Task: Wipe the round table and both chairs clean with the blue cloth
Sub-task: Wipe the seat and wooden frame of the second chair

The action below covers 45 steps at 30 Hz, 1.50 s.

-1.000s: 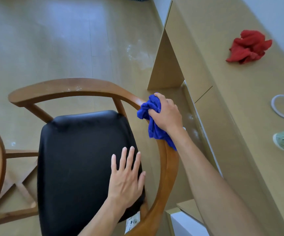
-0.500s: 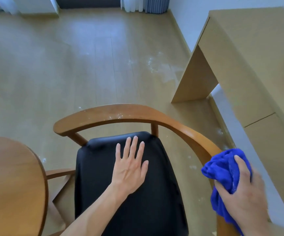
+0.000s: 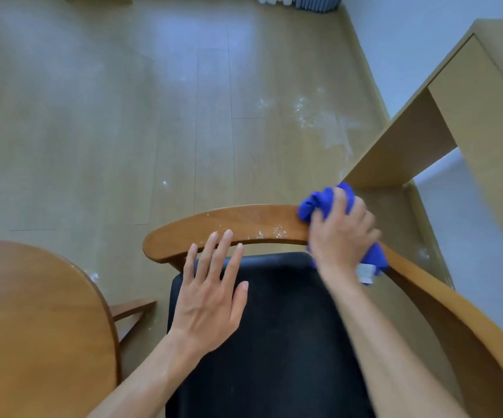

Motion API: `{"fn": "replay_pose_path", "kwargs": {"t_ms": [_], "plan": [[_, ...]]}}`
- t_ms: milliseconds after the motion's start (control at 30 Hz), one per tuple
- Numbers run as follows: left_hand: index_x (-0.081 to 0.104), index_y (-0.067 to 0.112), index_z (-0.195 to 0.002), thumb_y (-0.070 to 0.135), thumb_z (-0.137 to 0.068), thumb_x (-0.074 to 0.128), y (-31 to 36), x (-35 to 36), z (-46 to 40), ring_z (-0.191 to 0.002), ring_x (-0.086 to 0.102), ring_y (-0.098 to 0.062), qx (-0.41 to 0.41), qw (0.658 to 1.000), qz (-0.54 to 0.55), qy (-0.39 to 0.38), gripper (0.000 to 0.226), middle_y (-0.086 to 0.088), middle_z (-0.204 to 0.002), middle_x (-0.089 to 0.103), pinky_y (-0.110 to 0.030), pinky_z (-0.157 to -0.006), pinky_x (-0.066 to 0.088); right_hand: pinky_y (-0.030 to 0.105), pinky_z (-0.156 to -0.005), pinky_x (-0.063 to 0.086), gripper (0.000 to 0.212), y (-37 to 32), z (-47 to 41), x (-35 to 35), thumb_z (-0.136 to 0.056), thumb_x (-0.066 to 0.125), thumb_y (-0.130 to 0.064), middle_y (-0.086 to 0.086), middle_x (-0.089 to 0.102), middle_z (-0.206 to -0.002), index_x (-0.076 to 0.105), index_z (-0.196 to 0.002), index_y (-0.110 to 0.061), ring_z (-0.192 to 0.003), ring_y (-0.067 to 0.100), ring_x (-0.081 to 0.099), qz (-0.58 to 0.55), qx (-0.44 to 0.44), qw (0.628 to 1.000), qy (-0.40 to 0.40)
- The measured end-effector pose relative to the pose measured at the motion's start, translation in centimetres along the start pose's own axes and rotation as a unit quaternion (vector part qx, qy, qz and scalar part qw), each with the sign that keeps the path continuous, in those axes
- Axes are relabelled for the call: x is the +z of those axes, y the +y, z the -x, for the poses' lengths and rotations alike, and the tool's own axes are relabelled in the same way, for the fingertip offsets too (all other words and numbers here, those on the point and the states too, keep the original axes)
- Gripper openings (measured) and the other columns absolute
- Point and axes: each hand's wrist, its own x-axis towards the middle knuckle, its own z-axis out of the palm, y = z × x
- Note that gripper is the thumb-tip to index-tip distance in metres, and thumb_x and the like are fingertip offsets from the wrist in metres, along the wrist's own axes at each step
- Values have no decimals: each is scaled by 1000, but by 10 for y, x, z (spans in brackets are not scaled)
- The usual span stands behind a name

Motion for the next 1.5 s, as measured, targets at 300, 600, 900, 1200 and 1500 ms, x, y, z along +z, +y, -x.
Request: {"fn": "replay_pose_path", "kwargs": {"t_ms": [300,600,900,1200,1500], "plan": [[46,7,-140,39,-89,40,-3,-32,-56,-142,27,-36,-53,989,75,113,61,-17,-152,33,-53,-115,20,36,-114,19,60,-77,24,-4,-91,34,-48,-6,25,-156,28,-149,-32,-143,8,20,-342,-78,905,-242],[59,24,-119,68,-74,48,71,19,-125,-135,29,-44,-190,982,-4,-4,64,-19,-151,30,-68,-102,25,46,-102,38,42,75,-13,3,-100,28,-31,3,68,-99,65,-101,-12,-99,23,60,-70,-123,985,-100],[66,21,-100,37,-71,58,79,25,-127,-116,49,-43,-7,999,3,37,33,-16,-136,52,-58,-87,43,41,-64,40,46,74,-11,12,-98,23,-34,7,53,-65,51,-72,-8,-60,29,49,16,-149,989,4],[67,14,-99,20,-71,58,-91,-21,-28,-109,52,-43,-162,978,28,126,30,-20,-129,51,-46,-71,53,35,-64,37,47,69,-10,7,-98,20,-39,3,50,-63,47,-70,-13,-57,23,45,9,-136,991,-3],[67,14,-94,26,-70,58,6,0,-89,-116,50,-41,-198,974,30,107,28,-16,-134,52,-51,-87,45,38,-62,42,46,75,-14,16,-99,23,-37,3,51,-65,50,-72,-12,-57,22,47,7,-149,989,0]]}}
